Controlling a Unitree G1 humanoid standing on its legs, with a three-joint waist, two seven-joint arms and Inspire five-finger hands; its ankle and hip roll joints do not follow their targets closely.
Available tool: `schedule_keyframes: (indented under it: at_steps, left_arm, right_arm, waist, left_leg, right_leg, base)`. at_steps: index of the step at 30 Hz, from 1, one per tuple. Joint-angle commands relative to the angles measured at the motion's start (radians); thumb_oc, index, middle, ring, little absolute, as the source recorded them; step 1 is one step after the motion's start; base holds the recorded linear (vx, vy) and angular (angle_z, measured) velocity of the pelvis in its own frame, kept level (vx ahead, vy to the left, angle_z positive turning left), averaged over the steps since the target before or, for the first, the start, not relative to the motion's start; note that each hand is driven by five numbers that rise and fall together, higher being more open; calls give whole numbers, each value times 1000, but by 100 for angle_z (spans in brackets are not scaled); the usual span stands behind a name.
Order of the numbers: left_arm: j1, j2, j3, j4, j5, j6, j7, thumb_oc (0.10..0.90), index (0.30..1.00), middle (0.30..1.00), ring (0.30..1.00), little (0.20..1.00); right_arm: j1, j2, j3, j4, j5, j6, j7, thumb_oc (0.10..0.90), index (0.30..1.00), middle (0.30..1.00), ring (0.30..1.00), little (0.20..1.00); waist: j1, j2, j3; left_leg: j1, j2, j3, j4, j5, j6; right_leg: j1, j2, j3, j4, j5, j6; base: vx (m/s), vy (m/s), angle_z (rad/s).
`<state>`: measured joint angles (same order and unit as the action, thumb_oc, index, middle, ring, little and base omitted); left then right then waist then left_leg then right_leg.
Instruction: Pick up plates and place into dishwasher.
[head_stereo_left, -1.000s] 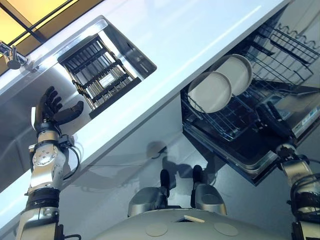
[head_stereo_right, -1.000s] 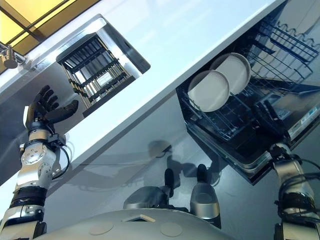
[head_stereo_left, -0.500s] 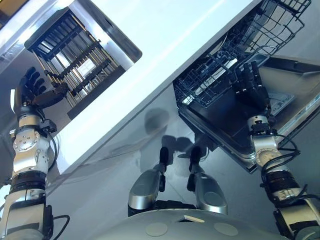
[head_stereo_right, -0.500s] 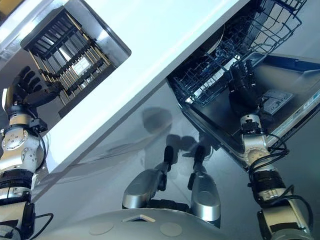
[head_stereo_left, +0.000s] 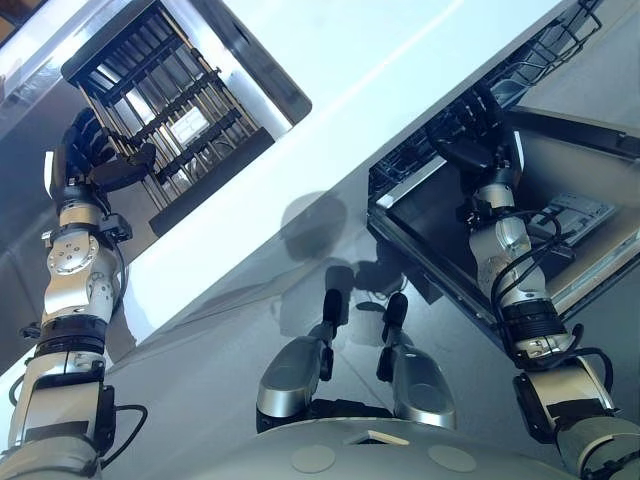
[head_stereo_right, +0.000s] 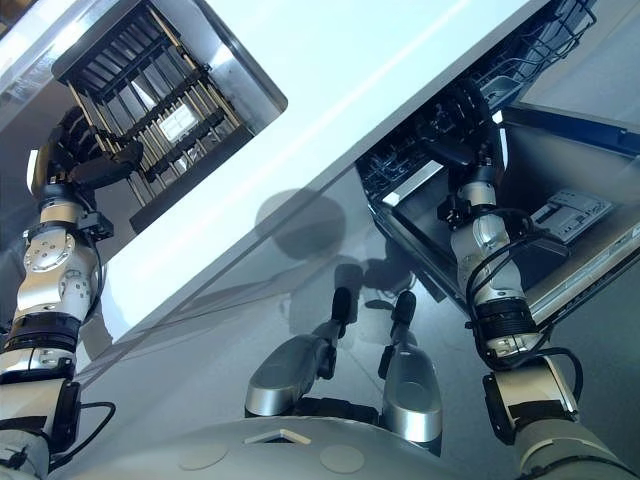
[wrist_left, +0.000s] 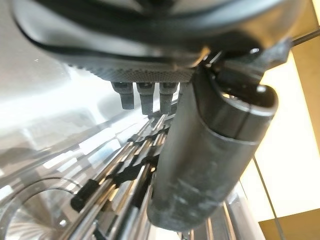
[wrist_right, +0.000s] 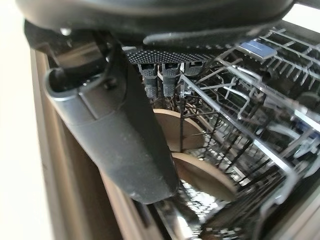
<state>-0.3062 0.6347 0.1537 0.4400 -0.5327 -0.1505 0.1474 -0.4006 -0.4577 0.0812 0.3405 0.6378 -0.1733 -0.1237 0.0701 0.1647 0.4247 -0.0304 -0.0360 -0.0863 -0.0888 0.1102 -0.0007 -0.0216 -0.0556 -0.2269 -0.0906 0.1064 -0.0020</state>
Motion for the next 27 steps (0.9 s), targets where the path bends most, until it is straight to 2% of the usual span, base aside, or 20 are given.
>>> schedule_keyframes:
  at_steps: [1, 3, 5, 7, 8, 10, 12, 14, 16, 18, 19, 22, 23, 25, 26, 27]
  left_arm:
    - [69, -38, -19, -109, 65, -45, 63, 800, 900, 900, 900, 900]
    - [63, -40, -18, -85, 59, -49, 56, 800, 900, 900, 900, 900]
    - [47, -48, -32, -45, 52, -72, 42, 800, 900, 900, 900, 900]
    - [19, -44, -54, -25, 50, -79, 42, 800, 900, 900, 900, 900]
    - [1, -37, -69, -15, 44, -82, 44, 800, 900, 900, 900, 900]
    - [-31, -33, -102, 11, 28, -99, 54, 800, 900, 900, 900, 900]
    - [-58, -39, -138, 36, 17, -117, 62, 800, 900, 900, 900, 900]
    - [-68, -53, -163, 37, 25, -120, 70, 800, 900, 900, 900, 900]
    - [-66, -72, -174, 22, 56, -108, 77, 800, 900, 900, 900, 900]
    - [-64, -76, -176, 16, 65, -103, 80, 800, 900, 900, 900, 900]
    - [-62, -80, -177, -7, 71, -86, 90, 800, 900, 900, 900, 900]
    - [-45, -91, -174, -29, 80, -79, 104, 800, 900, 900, 900, 900]
    - [-30, -102, -170, -30, 88, -88, 106, 800, 900, 900, 900, 900]
    - [-6, -116, -165, -35, 89, -104, 107, 800, 900, 900, 900, 900]
    - [18, -127, -156, -47, 92, -113, 106, 800, 900, 900, 900, 900]
    - [33, -135, -149, -54, 92, -118, 103, 800, 900, 900, 900, 900]
  right_arm:
    - [-174, 95, 113, -327, -173, -106, 242, 800, 900, 900, 900, 900]
    - [-182, 75, 139, -354, -186, -104, 282, 800, 900, 900, 900, 900]
    - [-227, 66, 200, -370, -184, -59, 342, 800, 900, 900, 900, 900]
    - [-278, 63, 265, -383, -195, -25, 349, 800, 900, 900, 900, 900]
    - [-316, 67, 312, -383, -188, 13, 350, 800, 900, 900, 900, 900]
    - [-371, 101, 397, -364, -149, 79, 349, 800, 900, 900, 900, 900]
    - [-418, 158, 490, -303, -163, 92, 349, 800, 900, 900, 900, 900]
    - [-430, 203, 535, -255, -156, 84, 298, 800, 900, 900, 900, 900]
    - [-416, 232, 522, -198, -199, 37, 227, 800, 900, 900, 900, 900]
    - [-411, 235, 517, -191, -212, 32, 201, 800, 900, 900, 900, 900]
    - [-403, 229, 484, -164, -266, -9, 135, 800, 900, 900, 900, 900]
    - [-388, 219, 429, -143, -378, -37, -16, 800, 900, 900, 900, 900]
    - [-375, 217, 401, -141, -454, -25, -73, 800, 900, 900, 900, 900]
    - [-350, 208, 364, -142, -491, -33, -148, 800, 900, 900, 900, 900]
    - [-310, 195, 317, -151, -559, -37, -226, 800, 900, 900, 900, 900]
    - [-282, 183, 283, -159, -573, -60, -258, 800, 900, 900, 900, 900]
  waist:
    - [29, -66, -107]
    - [24, -70, -110]
    - [23, -72, -117]
    - [24, -73, -117]
    - [26, -75, -116]
    - [28, -78, -115]
    - [34, -79, -118]
    - [42, -80, -121]
    - [50, -84, -127]
    - [51, -84, -128]
    - [55, -85, -130]
    - [55, -84, -129]
    - [51, -83, -128]
    - [45, -80, -130]
    - [38, -78, -132]
    - [32, -77, -132]
  left_leg:
    - [-21, -82, 19, 142, -147, 71]
    - [-17, -86, 14, 153, -156, 71]
    - [-14, -89, 11, 157, -159, 68]
    - [-17, -86, 11, 155, -154, 66]
    - [-21, -84, 11, 156, -152, 65]
    - [-28, -81, 16, 162, -151, 60]
    - [-22, -78, 20, 160, -152, 53]
    - [-11, -76, 18, 150, -149, 50]
    - [-4, -74, 12, 144, -148, 51]
    - [-3, -74, 9, 143, -147, 52]
    - [-1, -75, 3, 140, -147, 55]
    - [-1, -75, 0, 142, -149, 58]
    - [0, -76, -1, 147, -152, 58]
    - [2, -77, 1, 146, -155, 59]
    - [8, -77, 4, 140, -157, 61]
    - [11, -77, 8, 137, -159, 63]
  right_leg:
    - [-101, -43, 112, 214, -128, 77]
    - [-97, -45, 121, 210, -127, 79]
    - [-89, -47, 129, 202, -128, 80]
    - [-90, -44, 133, 203, -129, 77]
    - [-93, -42, 135, 204, -129, 74]
    - [-96, -37, 138, 197, -124, 69]
    - [-82, -31, 138, 181, -122, 64]
    - [-63, -25, 134, 170, -125, 58]
    - [-46, -19, 127, 166, -130, 52]
    - [-44, -18, 125, 165, -129, 51]
    - [-44, -15, 124, 167, -129, 51]
    - [-48, -15, 125, 173, -127, 51]
    - [-51, -15, 127, 176, -124, 52]
    - [-54, -14, 133, 181, -127, 54]
    - [-55, -13, 136, 185, -129, 56]
    - [-57, -13, 138, 188, -130, 57]
  base:
    - [31, -56, 41]
    - [20, -46, 35]
    - [-7, -24, 15]
    - [-70, -38, 4]
    - [-94, -57, -2]
    - [-64, -40, -8]
    - [-12, -7, -11]
    - [9, 4, -6]
    - [0, 0, 0]
    - [1, -4, 2]
    - [-7, -11, 8]
    - [-21, 6, 15]
    - [-11, 44, 13]
    - [-11, 76, 5]
    - [-15, 96, 5]
    - [-7, 81, 6]
